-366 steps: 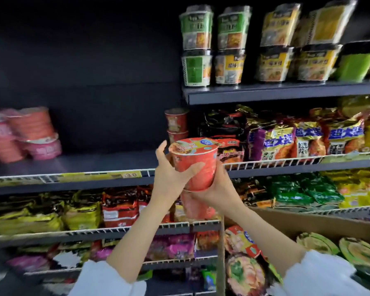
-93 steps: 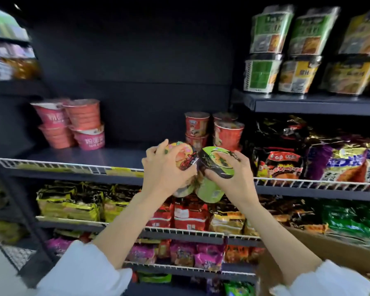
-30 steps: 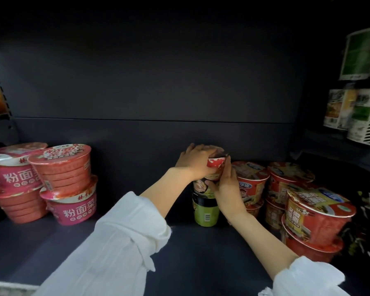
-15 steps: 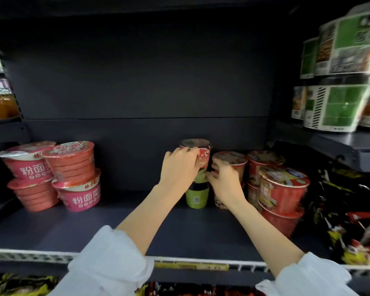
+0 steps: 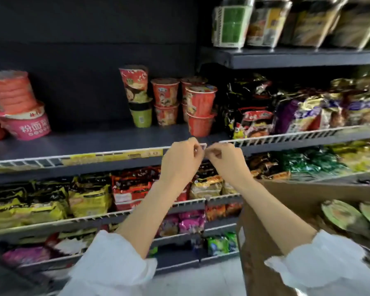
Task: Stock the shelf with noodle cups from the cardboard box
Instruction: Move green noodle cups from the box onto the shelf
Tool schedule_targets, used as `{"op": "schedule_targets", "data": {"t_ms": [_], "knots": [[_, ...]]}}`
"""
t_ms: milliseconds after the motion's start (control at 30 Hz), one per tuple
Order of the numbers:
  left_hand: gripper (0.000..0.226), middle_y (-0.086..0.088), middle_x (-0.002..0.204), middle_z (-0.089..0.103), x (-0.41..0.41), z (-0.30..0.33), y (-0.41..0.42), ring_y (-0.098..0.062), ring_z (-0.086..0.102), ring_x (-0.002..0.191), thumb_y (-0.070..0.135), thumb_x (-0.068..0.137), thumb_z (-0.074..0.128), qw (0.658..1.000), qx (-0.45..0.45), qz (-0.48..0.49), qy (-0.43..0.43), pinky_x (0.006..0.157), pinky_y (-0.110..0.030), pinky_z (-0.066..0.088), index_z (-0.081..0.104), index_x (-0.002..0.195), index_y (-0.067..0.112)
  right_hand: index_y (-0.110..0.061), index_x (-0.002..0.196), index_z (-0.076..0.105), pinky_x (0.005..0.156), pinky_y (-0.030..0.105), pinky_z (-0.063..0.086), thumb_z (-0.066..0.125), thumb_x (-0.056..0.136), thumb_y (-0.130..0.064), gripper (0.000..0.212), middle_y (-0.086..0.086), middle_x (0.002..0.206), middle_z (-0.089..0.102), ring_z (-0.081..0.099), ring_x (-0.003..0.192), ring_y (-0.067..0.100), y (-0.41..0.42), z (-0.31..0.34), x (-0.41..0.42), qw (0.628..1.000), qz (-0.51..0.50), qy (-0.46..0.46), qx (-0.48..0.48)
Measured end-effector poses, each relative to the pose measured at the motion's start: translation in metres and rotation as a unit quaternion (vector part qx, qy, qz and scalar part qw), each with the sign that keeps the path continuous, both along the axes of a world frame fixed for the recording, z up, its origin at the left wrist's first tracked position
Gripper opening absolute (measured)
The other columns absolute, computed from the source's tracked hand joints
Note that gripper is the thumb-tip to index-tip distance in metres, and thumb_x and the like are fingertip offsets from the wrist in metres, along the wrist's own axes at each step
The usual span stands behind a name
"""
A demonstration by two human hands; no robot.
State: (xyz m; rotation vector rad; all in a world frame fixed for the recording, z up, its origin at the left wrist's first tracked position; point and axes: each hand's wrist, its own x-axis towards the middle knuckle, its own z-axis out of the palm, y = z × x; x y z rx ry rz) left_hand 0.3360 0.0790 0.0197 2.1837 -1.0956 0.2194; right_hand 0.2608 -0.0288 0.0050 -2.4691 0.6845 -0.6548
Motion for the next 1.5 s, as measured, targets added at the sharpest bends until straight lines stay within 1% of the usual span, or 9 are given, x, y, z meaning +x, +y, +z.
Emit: {"op": "schedule_targets", "data": {"t_ms": [200,367,500,667,833,967,1100,1300,1500], "knots": [[0.016,-0.008,0.084,0.068,-0.093,-0.026,-0.061,-0.024,0.063,0.077,0.019,0.093,0.053,0.988,0.032,-0.095,0.117,0.074,-0.040,0.055,0.065,0.091,0.010,-0.016,0.111,0.068,0.071,0.036,0.057,0.049,0.095,-0.014,0.025,0.007,0.095,0.072,0.066,0.080,0.024,-0.040,-0.034,-0.120,0.992,-0.099,0.061,0.042],[0.018,-0.007,0.095,0.069,-0.168,-0.047,-0.127,-0.023,0.064,0.087,0.023,0.092,0.054,0.981,0.080,-0.134,0.113,0.076,-0.035,0.054,0.066,0.099,0.012,-0.008,0.116,0.064,0.079,0.030,0.048,0.053,0.091,-0.014,0.028,0.012,0.111,0.068,0.063,0.100,0.029,-0.095,-0.053,-0.207,0.975,-0.164,0.128,0.075],[0.019,-0.006,0.102,0.067,-0.220,-0.072,-0.191,-0.023,0.063,0.090,0.021,0.090,0.055,0.968,0.129,-0.162,0.138,0.080,-0.036,0.054,0.065,0.104,0.013,-0.008,0.122,0.060,0.089,0.035,0.044,0.057,0.087,-0.015,0.036,0.017,0.120,0.061,0.055,0.116,0.032,-0.153,-0.071,-0.262,0.965,-0.161,0.187,0.092],[0.044,-0.013,0.124,0.050,-0.272,-0.105,-0.272,-0.030,0.049,0.116,0.025,0.087,0.059,0.930,0.271,-0.196,0.156,0.093,-0.035,0.042,0.051,0.126,0.008,-0.004,0.138,0.042,0.102,0.036,0.036,0.056,0.089,-0.018,0.053,0.019,0.137,0.043,0.039,0.130,0.033,-0.232,-0.097,-0.306,0.954,-0.121,0.255,0.099],[0.092,-0.019,0.146,0.025,-0.303,-0.142,-0.328,-0.039,0.028,0.133,0.047,0.079,0.067,0.900,0.395,-0.108,0.150,0.105,-0.048,0.031,0.017,0.148,0.013,0.002,0.134,0.036,0.113,0.044,0.019,0.058,0.089,-0.033,0.061,0.028,0.150,0.017,0.008,0.142,0.041,-0.300,-0.129,-0.334,0.925,-0.109,0.349,0.101],[0.107,-0.019,0.148,0.018,-0.311,-0.156,-0.349,-0.039,0.024,0.134,0.056,0.071,0.072,0.902,0.388,-0.046,0.185,0.105,-0.050,0.030,0.011,0.149,0.017,-0.012,0.141,0.030,0.114,0.048,0.015,0.063,0.084,-0.042,0.072,0.028,0.153,0.002,0.000,0.143,0.043,-0.335,-0.144,-0.346,0.922,-0.116,0.357,0.093],[0.114,-0.018,0.148,0.014,-0.310,-0.170,-0.361,-0.040,0.022,0.136,0.054,0.064,0.078,0.900,0.361,-0.029,0.241,0.106,-0.055,0.031,0.009,0.148,0.022,-0.024,0.133,0.031,0.113,0.056,0.012,0.067,0.082,-0.041,0.064,0.030,0.153,-0.004,-0.004,0.143,0.046,-0.350,-0.155,-0.350,0.925,-0.134,0.336,0.114],[0.107,-0.013,0.140,0.018,-0.314,-0.179,-0.354,-0.035,0.024,0.132,0.047,0.068,0.079,0.925,0.290,-0.016,0.245,0.105,-0.049,0.035,0.013,0.148,0.023,-0.021,0.126,0.032,0.098,0.049,0.033,0.074,0.069,-0.052,0.077,0.026,0.136,0.032,0.030,0.126,0.043,-0.350,-0.155,-0.348,0.930,-0.195,0.297,0.092],[0.101,-0.011,0.139,0.026,-0.308,-0.144,-0.312,-0.031,0.030,0.130,0.066,0.068,0.067,0.965,0.212,0.058,0.144,0.106,-0.043,0.032,0.022,0.148,0.024,-0.023,0.119,0.040,0.097,0.045,0.035,0.077,0.066,-0.041,0.067,0.020,0.131,0.030,0.028,0.122,0.038,-0.328,-0.135,-0.347,0.970,-0.131,0.164,0.125]]}}
